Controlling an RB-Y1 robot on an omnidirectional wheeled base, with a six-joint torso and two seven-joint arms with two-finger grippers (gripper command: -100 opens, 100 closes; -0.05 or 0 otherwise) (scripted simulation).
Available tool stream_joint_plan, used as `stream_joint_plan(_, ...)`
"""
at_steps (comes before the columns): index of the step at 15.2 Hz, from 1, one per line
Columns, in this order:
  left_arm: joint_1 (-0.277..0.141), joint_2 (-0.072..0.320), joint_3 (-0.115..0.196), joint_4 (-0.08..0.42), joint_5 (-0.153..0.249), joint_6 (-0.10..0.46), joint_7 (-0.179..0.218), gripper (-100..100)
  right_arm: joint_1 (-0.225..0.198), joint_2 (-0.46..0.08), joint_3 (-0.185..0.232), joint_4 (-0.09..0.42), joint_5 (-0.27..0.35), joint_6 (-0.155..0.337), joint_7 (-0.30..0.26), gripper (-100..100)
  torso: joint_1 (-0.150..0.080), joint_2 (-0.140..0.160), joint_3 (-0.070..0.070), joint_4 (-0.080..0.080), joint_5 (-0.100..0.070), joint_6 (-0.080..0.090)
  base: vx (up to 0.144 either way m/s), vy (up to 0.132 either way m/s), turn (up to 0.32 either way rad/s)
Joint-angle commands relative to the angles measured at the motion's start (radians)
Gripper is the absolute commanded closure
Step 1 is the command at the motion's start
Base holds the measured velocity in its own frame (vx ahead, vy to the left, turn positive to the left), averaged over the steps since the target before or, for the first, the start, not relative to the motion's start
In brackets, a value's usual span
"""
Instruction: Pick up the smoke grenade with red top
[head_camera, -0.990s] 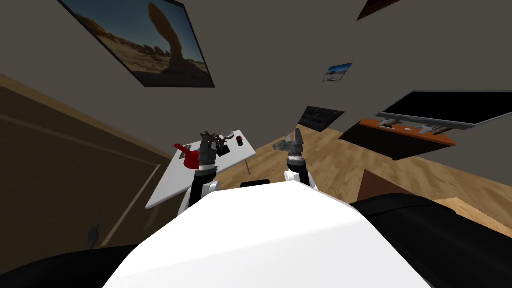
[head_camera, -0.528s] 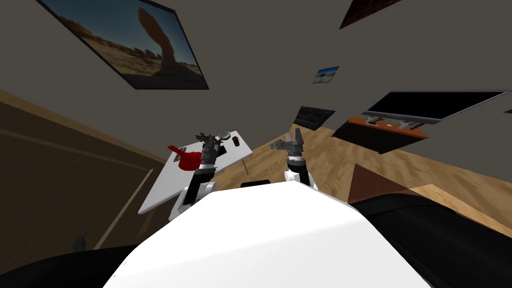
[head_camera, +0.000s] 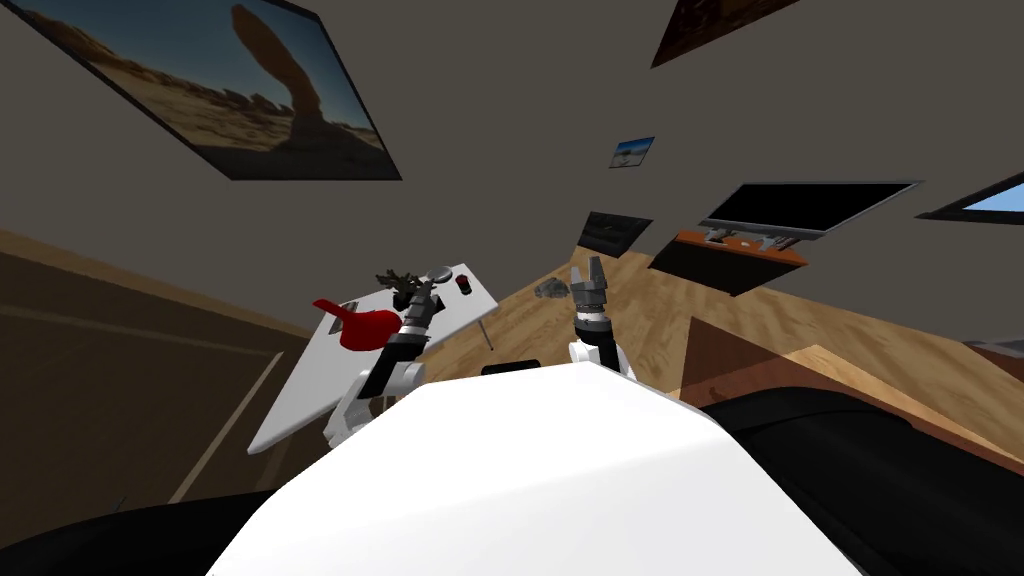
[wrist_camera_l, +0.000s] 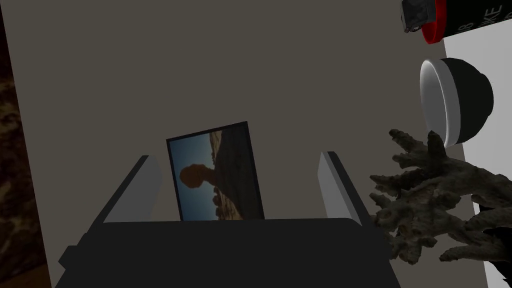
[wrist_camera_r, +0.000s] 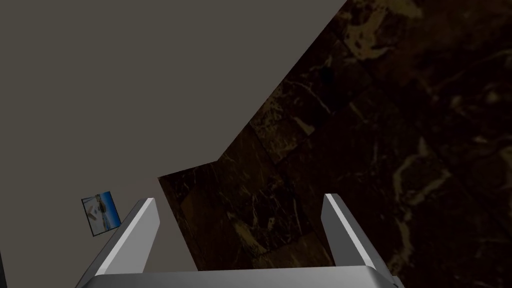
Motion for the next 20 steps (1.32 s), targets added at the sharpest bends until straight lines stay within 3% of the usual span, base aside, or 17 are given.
stream_joint_plan(1,-0.001,0.030,0.009,0.005,0.015,0.044,0.005,-100,0.000,0.000,0.000,0.000,0.000,0.000,0.000,0,0.000,0.000,0.000,0.000,0.000,0.000,0.002,-0.017,-0.104)
stream_joint_plan(2,-0.006,0.063,0.016,0.014,0.032,0.068,0.009,-100,0.000,0.000,0.000,0.000,0.000,0.000,0.000,0,0.000,0.000,0.000,0.000,0.000,0.000,0.005,-0.018,-0.142)
stream_joint_plan(4,-0.006,0.063,0.016,0.014,0.032,0.087,0.009,-100,0.000,0.000,0.000,0.000,0.000,0.000,0.000,0,0.000,0.000,0.000,0.000,0.000,0.000,0.008,-0.012,-0.082)
stream_joint_plan(5,-0.012,0.096,0.024,0.022,0.049,0.124,0.012,-100,0.000,0.000,0.000,0.000,0.000,0.000,0.000,0,0.001,0.000,0.000,0.000,0.000,0.000,0.010,-0.013,-0.123)
stream_joint_plan(6,-0.012,0.096,0.024,0.022,0.049,0.132,0.012,-100,0.000,0.000,0.000,0.000,0.000,0.000,0.000,0,0.001,-0.001,0.000,0.000,0.000,0.000,0.010,-0.012,-0.117)
stream_joint_plan(9,-0.024,0.161,0.040,0.041,0.083,0.202,0.020,-100,0.000,0.000,0.000,0.000,0.000,0.000,0.000,0,0.001,-0.001,0.000,0.000,0.000,0.000,0.015,-0.014,-0.151)
stream_joint_plan(11,-0.024,0.161,0.040,0.041,0.083,0.224,0.020,-100,0.000,0.000,0.000,0.000,0.000,0.000,0.000,0,0.001,-0.001,-0.001,0.000,0.000,0.000,0.016,-0.009,-0.083)
stream_joint_plan(12,-0.030,0.194,0.048,0.050,0.101,0.257,0.024,-100,0.000,0.000,0.000,0.000,0.000,0.000,0.000,0,0.001,-0.001,-0.001,0.000,0.000,0.000,0.015,-0.012,-0.138)
stream_joint_plan(14,-0.030,0.194,0.048,0.050,0.101,0.271,0.024,-100,0.000,0.000,0.000,0.000,0.000,0.000,0.000,0,0.001,-0.001,-0.001,0.000,0.000,0.000,0.013,-0.006,-0.083)
stream_joint_plan(17,-0.042,0.259,0.064,0.069,0.137,0.346,0.031,-100,0.000,0.000,0.000,0.000,0.000,0.000,0.000,0,0.001,-0.001,-0.001,0.000,0.000,0.000,0.018,-0.008,-0.134)
stream_joint_plan(20,-0.049,0.291,0.072,0.078,0.155,0.413,0.035,-100,0.000,0.000,0.000,0.000,0.000,0.000,0.000,0,0.001,-0.002,-0.001,0.000,0.000,0.000,0.027,-0.005,-0.161)
